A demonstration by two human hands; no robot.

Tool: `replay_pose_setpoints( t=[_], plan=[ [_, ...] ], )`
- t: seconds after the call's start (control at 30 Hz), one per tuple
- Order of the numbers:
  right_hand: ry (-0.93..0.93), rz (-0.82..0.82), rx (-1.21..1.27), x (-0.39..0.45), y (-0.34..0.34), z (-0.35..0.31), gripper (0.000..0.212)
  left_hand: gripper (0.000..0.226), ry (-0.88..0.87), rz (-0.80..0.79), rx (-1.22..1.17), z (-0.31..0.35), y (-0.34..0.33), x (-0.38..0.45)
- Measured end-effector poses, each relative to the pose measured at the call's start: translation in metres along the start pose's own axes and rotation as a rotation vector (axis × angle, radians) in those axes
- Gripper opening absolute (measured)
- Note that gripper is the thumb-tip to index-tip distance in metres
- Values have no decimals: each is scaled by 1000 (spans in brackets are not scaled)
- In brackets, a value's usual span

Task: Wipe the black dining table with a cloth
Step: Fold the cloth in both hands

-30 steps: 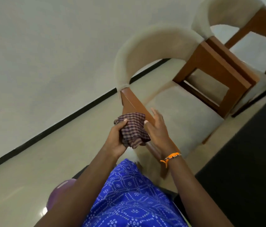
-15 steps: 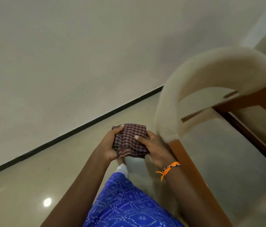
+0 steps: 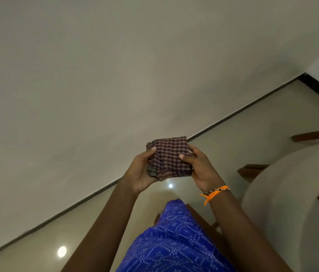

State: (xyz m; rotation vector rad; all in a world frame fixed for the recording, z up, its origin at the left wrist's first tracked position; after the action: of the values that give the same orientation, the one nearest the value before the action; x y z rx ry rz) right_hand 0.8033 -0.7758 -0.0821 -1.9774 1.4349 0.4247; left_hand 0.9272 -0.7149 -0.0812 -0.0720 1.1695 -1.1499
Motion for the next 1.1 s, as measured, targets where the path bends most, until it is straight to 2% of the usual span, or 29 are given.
replay_pose_setpoints(
  t=[0.13, 0.33, 0.53, 0.7, 0.83, 1.1],
  plan=[
    [32, 116, 64, 26, 30, -44, 43, 42, 70, -42, 112, 17, -42, 49],
    [134, 278, 197, 68, 101, -129, 31, 54, 154, -173, 260, 39, -143, 140],
    [254, 405, 264, 112, 193, -226, 31, 29, 193, -205, 417, 57, -270, 235],
    [330, 526, 378, 117, 279, -285, 31, 20, 262, -262, 523, 42, -381, 293],
    [385, 605, 429, 117, 343, -326, 33, 23, 331, -342, 572, 15, -458, 335],
    [400, 734, 483, 170, 463, -409, 37, 24, 333, -461, 658, -10, -592, 449]
  ],
)
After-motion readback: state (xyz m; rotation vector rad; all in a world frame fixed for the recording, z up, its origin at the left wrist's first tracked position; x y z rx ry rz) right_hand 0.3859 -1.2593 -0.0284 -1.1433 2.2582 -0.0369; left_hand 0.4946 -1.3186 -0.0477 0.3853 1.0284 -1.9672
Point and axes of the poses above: each hand's wrist, its own x-axis towards the middle knuckle, its own y-axis out of the back of the hand, z = x × y, the point moved 9 cm from there along x, towards the middle knuckle, and after that the axes turned 2 degrees about -y, right-handed, at the moved point
